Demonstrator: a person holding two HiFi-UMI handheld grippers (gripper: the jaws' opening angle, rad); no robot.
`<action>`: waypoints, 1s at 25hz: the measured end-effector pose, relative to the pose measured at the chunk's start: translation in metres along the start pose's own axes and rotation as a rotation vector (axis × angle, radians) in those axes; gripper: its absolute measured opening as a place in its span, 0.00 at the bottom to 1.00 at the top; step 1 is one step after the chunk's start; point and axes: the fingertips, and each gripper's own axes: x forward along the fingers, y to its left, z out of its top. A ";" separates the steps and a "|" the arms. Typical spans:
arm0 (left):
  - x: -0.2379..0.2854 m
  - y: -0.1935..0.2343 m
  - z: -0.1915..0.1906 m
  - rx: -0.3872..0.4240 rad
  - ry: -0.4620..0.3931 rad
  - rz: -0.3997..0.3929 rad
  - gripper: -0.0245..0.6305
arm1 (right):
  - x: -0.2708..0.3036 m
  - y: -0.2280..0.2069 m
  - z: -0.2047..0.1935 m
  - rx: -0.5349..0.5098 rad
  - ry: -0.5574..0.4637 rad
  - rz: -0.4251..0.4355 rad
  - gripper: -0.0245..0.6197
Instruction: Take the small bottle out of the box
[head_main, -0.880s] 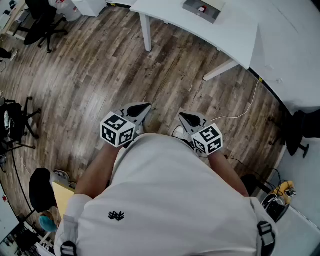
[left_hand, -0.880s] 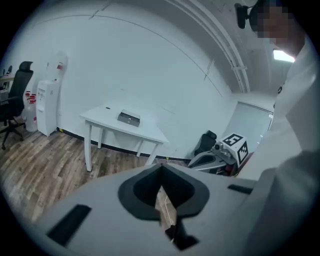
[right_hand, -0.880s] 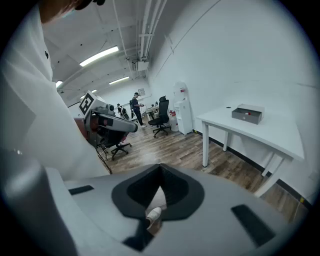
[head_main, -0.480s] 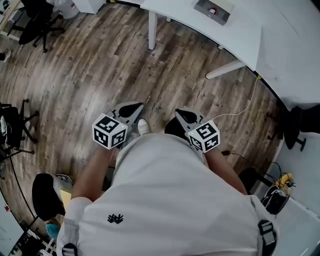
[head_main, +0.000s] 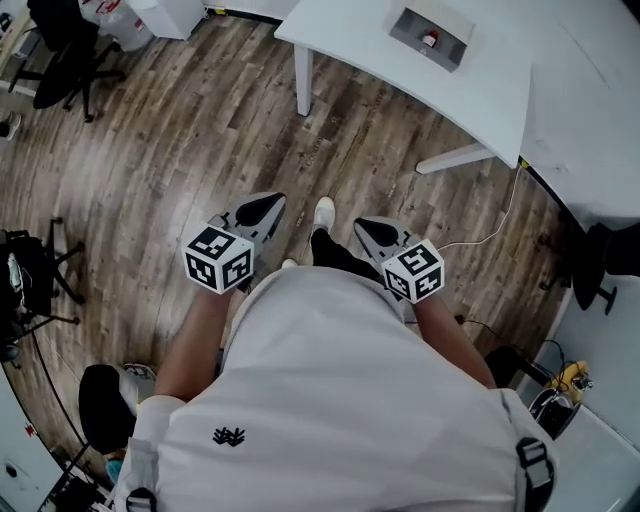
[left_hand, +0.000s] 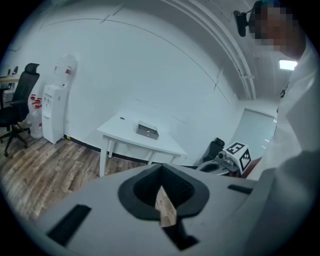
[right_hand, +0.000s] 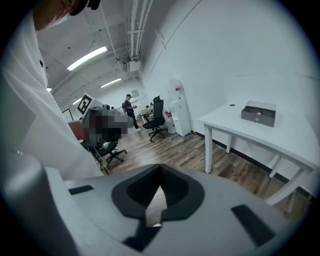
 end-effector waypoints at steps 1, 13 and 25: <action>0.006 0.003 0.006 0.014 0.016 -0.001 0.05 | 0.006 -0.009 0.011 0.003 -0.015 0.006 0.05; 0.095 0.026 0.086 0.128 0.090 -0.053 0.05 | 0.034 -0.118 0.074 0.085 -0.088 0.003 0.13; 0.148 0.067 0.133 0.181 0.125 -0.227 0.05 | 0.054 -0.184 0.110 0.170 -0.107 -0.162 0.13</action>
